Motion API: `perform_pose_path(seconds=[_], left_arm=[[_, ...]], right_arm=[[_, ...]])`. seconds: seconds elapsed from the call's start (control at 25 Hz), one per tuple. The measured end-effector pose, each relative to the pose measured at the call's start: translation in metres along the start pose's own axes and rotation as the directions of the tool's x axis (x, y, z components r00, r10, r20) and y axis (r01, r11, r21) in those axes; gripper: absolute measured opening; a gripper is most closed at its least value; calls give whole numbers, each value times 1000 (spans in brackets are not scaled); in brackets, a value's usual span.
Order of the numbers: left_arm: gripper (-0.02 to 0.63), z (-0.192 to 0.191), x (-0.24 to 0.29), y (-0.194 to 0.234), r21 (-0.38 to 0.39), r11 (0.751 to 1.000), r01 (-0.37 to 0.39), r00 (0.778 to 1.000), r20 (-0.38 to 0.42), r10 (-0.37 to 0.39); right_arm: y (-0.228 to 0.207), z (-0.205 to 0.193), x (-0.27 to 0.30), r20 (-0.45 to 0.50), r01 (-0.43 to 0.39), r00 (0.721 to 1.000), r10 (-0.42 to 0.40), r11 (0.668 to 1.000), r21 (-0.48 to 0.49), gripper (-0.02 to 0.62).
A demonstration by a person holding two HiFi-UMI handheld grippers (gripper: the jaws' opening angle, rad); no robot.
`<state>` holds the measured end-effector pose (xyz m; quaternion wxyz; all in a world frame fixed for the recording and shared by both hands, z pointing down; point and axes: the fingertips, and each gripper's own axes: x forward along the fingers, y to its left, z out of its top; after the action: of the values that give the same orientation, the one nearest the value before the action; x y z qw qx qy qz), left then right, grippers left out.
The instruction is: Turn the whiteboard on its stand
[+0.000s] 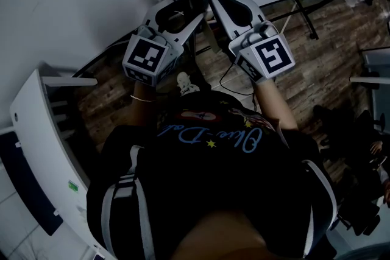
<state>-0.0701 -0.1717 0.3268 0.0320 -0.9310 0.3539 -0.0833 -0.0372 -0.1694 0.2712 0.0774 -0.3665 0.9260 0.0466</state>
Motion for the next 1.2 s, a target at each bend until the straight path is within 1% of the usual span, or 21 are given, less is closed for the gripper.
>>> perform_pose_path(seconds=[0.16,0.36,0.4,0.56,0.6,0.72,0.84,1.0,1.2], left_arm=[[233,1,-5,-1,35,999,-35,999,-11,35],[227,1,-15,-2,21,997,-73,997,0,73],[211,1,-18,-1,22,996,-83,997,2,83],[110,8,-28,-6,23,994,-110,994,23,110],[95,8,-30,-7,25,993,-117,993,26,117],[79,9,-35,-11,20,992,-127,991,31,127],[37,9,-39,-14,16,991,-134,990,36,134],[31,10,-44,-14,32,988,-154,987,43,152],[29,10,-50,-18,23,984,-175,985,17,174]], right_arm=[[-4,-3,-7,-8,4,1000,-4,1000,8,21],[-2,-1,-15,-3,-3,1000,3,1000,15,21],[-2,-2,-17,-2,-5,1000,5,1000,17,21],[-1,-2,-22,-1,-14,1000,14,1000,26,21],[0,-2,-23,0,-18,1000,18,999,28,21],[4,-3,-25,0,-35,999,35,999,33,21],[6,-6,-26,-3,-48,999,48,998,39,21],[7,-7,-29,-2,-59,998,59,997,48,20],[6,-7,-33,15,-70,997,69,995,66,20]])
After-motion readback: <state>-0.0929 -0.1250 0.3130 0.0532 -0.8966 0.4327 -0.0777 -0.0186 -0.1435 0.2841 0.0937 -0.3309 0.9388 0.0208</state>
